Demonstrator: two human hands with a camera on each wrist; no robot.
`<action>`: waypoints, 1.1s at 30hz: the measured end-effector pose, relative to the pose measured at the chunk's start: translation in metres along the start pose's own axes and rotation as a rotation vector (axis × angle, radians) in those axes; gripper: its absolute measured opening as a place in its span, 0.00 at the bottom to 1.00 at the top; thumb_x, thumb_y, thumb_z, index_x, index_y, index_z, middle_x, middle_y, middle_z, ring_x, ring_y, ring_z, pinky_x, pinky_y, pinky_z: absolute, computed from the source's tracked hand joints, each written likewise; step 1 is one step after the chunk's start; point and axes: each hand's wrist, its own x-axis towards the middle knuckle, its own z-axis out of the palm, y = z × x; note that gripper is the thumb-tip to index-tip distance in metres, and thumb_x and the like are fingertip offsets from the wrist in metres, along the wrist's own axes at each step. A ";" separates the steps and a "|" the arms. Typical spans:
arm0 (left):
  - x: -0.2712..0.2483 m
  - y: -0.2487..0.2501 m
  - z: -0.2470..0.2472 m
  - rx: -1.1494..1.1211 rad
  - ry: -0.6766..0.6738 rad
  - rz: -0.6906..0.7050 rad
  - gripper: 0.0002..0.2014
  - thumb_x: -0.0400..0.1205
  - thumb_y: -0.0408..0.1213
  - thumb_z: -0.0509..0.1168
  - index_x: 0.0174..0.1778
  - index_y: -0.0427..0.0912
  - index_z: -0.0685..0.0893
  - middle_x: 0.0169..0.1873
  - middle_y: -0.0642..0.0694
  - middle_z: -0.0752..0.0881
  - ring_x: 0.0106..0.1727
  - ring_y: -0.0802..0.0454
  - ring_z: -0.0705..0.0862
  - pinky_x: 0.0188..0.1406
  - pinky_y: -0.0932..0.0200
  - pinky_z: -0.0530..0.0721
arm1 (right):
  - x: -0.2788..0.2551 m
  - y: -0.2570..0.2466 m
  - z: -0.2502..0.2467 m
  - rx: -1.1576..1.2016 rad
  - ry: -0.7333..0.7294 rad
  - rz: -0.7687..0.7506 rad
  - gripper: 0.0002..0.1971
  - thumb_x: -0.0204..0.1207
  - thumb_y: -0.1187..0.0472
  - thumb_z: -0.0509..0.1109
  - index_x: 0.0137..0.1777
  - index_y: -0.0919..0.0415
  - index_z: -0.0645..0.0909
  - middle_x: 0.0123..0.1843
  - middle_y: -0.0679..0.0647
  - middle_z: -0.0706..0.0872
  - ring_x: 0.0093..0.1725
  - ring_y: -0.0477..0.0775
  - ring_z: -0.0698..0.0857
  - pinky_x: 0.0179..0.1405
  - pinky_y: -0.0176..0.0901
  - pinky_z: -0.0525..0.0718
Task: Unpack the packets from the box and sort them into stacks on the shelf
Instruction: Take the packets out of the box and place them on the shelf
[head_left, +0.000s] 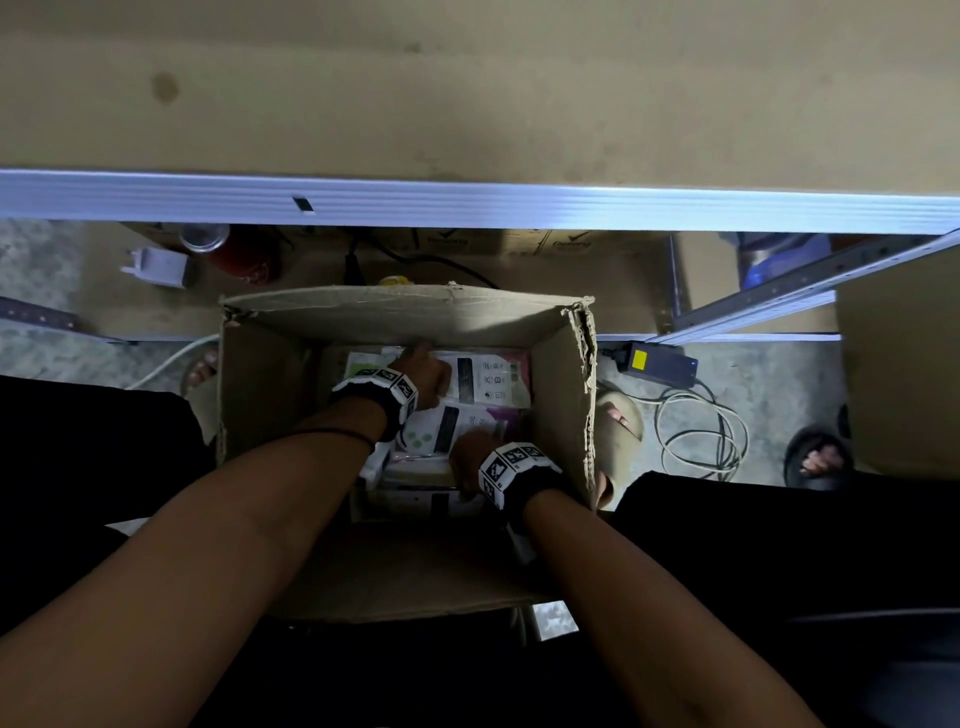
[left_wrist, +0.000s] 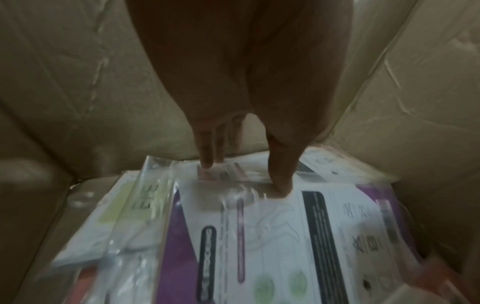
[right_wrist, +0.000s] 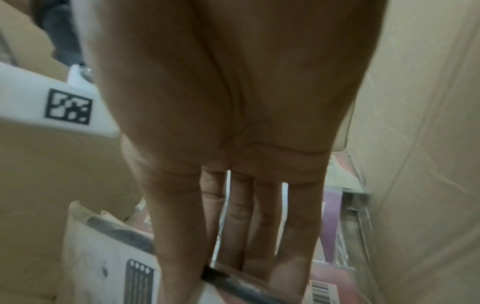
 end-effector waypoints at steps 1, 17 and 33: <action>0.001 -0.001 -0.002 0.013 -0.018 0.001 0.08 0.79 0.35 0.74 0.53 0.42 0.85 0.73 0.34 0.72 0.77 0.34 0.69 0.72 0.43 0.75 | 0.000 -0.001 0.000 -0.005 -0.007 0.005 0.36 0.68 0.59 0.84 0.73 0.70 0.74 0.76 0.67 0.75 0.74 0.68 0.76 0.71 0.63 0.79; -0.035 0.000 -0.006 0.017 0.280 0.013 0.08 0.78 0.26 0.67 0.47 0.43 0.86 0.53 0.44 0.85 0.53 0.43 0.86 0.53 0.50 0.83 | -0.023 -0.010 -0.017 0.102 0.047 0.036 0.25 0.79 0.65 0.73 0.74 0.73 0.74 0.76 0.67 0.77 0.76 0.65 0.76 0.72 0.51 0.75; -0.119 0.028 -0.061 -0.157 0.422 0.074 0.04 0.79 0.34 0.63 0.46 0.44 0.84 0.36 0.44 0.90 0.39 0.44 0.87 0.40 0.56 0.81 | -0.111 -0.039 -0.057 -0.062 0.438 -0.009 0.17 0.80 0.68 0.70 0.68 0.69 0.81 0.71 0.64 0.82 0.72 0.62 0.81 0.69 0.50 0.78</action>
